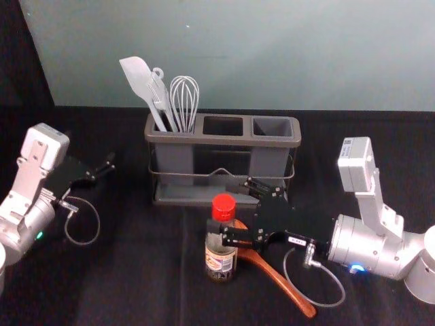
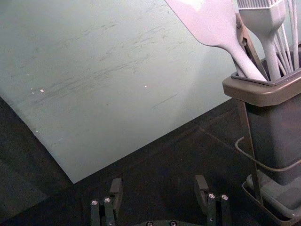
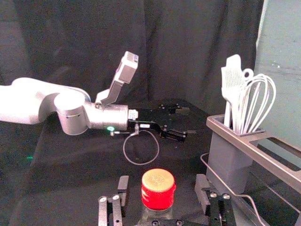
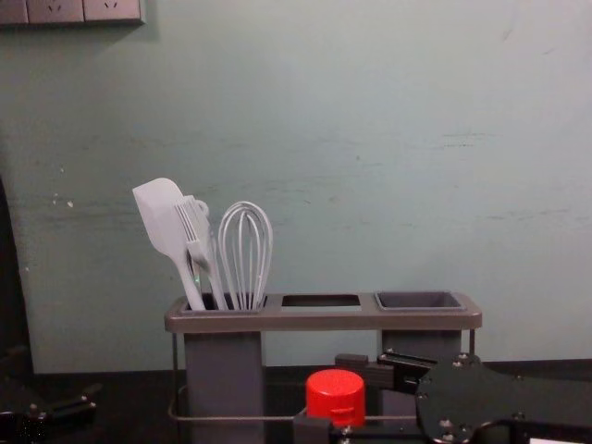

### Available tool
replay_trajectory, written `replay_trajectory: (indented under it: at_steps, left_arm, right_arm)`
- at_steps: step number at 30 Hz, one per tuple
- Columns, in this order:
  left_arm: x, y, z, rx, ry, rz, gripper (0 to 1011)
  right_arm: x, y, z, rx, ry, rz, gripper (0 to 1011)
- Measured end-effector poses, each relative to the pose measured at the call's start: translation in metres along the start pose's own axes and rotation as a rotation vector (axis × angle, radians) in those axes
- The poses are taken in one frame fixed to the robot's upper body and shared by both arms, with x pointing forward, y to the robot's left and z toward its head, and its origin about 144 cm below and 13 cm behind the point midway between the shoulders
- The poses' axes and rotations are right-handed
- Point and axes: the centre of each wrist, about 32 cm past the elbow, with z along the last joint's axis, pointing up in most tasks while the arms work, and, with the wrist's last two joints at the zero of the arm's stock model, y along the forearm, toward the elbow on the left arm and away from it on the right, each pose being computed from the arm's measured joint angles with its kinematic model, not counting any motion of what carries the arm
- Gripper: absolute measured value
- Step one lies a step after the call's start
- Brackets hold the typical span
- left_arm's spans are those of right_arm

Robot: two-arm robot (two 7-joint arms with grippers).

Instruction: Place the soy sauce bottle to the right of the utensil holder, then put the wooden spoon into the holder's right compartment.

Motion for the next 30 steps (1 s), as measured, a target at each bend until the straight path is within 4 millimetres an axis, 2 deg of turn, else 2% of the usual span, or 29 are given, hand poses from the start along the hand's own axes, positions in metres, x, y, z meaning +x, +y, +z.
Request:
replay_trajectory:
  at_steps: [1, 6, 7, 10, 18, 30]
  left_arm:
    - [0.0000, 0.0000, 0.0000, 0.000, 0.000, 0.000, 1005]
    - [0.0000, 0.0000, 0.0000, 0.000, 0.000, 0.000, 1005]
    - [0.0000, 0.0000, 0.0000, 0.000, 0.000, 0.000, 1005]
    - [0.0000, 0.0000, 0.0000, 0.000, 0.000, 0.000, 1005]
    - [0.0000, 0.0000, 0.0000, 0.000, 0.000, 0.000, 1005]
    - [0.0000, 0.0000, 0.0000, 0.000, 0.000, 0.000, 1005]
  right_arm:
    - [0.0001, -0.0001, 0.0000, 0.000, 0.001, 0.000, 907]
    - [0.0002, -0.0002, -0.0001, 0.000, 0.002, 0.000, 734]
    - [0.0002, -0.0002, 0.0000, 0.000, 0.002, 0.000, 734]
    - [0.0003, -0.0002, 0.0000, 0.000, 0.003, 0.000, 609]
    - [0.0003, -0.0002, 0.0000, 0.000, 0.004, 0.001, 394]
    - [-0.0002, -0.0017, 0.0015, 0.008, 0.004, 0.000, 392]
